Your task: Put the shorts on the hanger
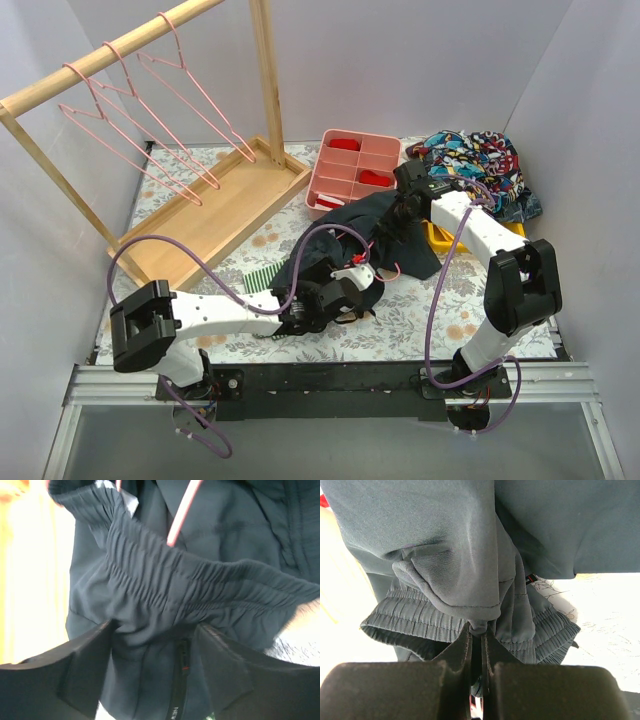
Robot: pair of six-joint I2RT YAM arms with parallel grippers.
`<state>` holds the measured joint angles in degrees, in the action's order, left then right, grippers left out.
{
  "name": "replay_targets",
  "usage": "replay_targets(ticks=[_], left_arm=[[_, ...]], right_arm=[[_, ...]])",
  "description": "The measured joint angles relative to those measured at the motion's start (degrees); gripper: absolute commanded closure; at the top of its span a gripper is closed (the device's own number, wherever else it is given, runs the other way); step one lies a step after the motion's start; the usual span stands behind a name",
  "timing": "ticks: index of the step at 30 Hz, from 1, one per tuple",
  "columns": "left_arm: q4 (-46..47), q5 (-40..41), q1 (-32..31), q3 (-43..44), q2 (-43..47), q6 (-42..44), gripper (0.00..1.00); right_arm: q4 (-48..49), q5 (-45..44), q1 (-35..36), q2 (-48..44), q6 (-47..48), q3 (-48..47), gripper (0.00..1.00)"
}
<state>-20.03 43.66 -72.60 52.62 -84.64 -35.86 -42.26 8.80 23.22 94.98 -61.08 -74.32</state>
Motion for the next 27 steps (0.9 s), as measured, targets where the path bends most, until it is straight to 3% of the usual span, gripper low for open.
replay_targets(ticks=[1,4,5,6,8,10,11,14,16,20,27], left_arm=[[2.4,0.8,0.1,-0.7,-0.4,1.5,0.58],[10.1,1.8,0.5,-2.5,-1.3,5.7,0.78],[11.6,1.8,0.7,-3.0,-1.3,6.2,0.94],[13.4,1.6,0.8,-3.5,-1.3,7.0,1.0],[15.8,0.1,1.1,-4.1,-1.3,8.3,1.0],[16.5,-1.9,0.9,-4.3,-1.2,8.2,1.0],[16.7,-2.8,0.9,-4.3,-1.0,7.7,1.0],[16.6,-5.7,1.0,-4.3,0.9,5.5,1.0],[16.1,-7.6,1.3,-4.3,2.7,3.4,1.0],[13.5,-11.6,1.7,-4.3,8.4,-1.1,1.0],[6.5,-17.8,4.1,-0.9,18.8,-8.7,1.0]], right_arm=[[0.0,0.0,0.0,0.0,0.0,0.0,0.99],[-0.1,0.1,0.0,-0.3,0.1,0.2,0.99],[-0.1,0.1,0.0,-0.5,0.3,0.2,0.99],[-0.2,0.1,0.0,-0.8,0.5,0.2,0.99],[0.0,0.0,0.0,-1.6,0.8,0.2,0.93],[0.8,0.2,0.0,-3.1,1.0,0.3,0.77],[1.3,0.0,0.0,-4.3,1.4,0.9,0.5],[1.6,0.7,-0.3,-7.6,2.1,2.4,0.08],[1.7,1.5,-0.1,-9.4,3.9,2.5,0.01],[1.6,1.3,0.2,-13.2,7.6,1.7,0.01],[2.8,-1.9,0.2,-18.0,16.4,-11.6,0.01]])
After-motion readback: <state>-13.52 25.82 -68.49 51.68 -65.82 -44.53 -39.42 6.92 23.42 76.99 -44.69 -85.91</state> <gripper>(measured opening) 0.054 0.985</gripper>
